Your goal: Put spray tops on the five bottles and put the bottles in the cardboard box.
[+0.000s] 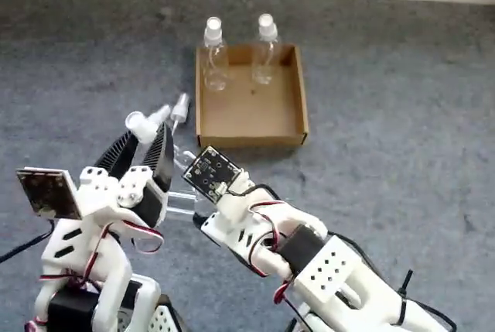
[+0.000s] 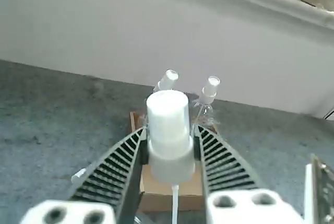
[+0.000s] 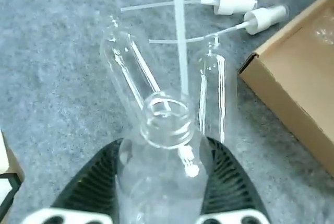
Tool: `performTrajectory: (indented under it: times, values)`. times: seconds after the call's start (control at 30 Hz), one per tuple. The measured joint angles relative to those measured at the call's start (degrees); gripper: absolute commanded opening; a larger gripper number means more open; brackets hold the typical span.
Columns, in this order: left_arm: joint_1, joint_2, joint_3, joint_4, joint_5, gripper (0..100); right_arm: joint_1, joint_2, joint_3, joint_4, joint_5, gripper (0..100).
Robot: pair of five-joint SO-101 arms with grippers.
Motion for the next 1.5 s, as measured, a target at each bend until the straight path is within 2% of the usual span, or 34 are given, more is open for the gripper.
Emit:
performTrajectory:
  times: [0.37,0.5,0.77,1.0,1.2,1.5]
  values:
    - [0.0,-0.97,1.05,-0.09,0.0,0,2.81,0.0,0.0,0.0,0.0,0.3]
    - [-2.29,-4.57,-1.58,-0.09,0.0,0,2.81,0.0,1.14,-0.09,0.0,0.3]
    - [-3.25,-6.07,-3.34,-0.09,0.0,0,2.81,0.0,8.88,-9.14,0.0,0.3]
    - [-3.25,-6.07,-2.37,-0.09,0.0,0,2.81,0.0,9.49,-10.46,0.0,0.3]
    - [2.81,-6.07,4.4,-1.23,-0.09,0,2.81,0.09,9.76,-10.46,0.0,0.3]
    - [3.78,-6.07,6.86,-3.16,-0.09,0,2.9,0.09,9.76,-10.37,0.0,0.3]
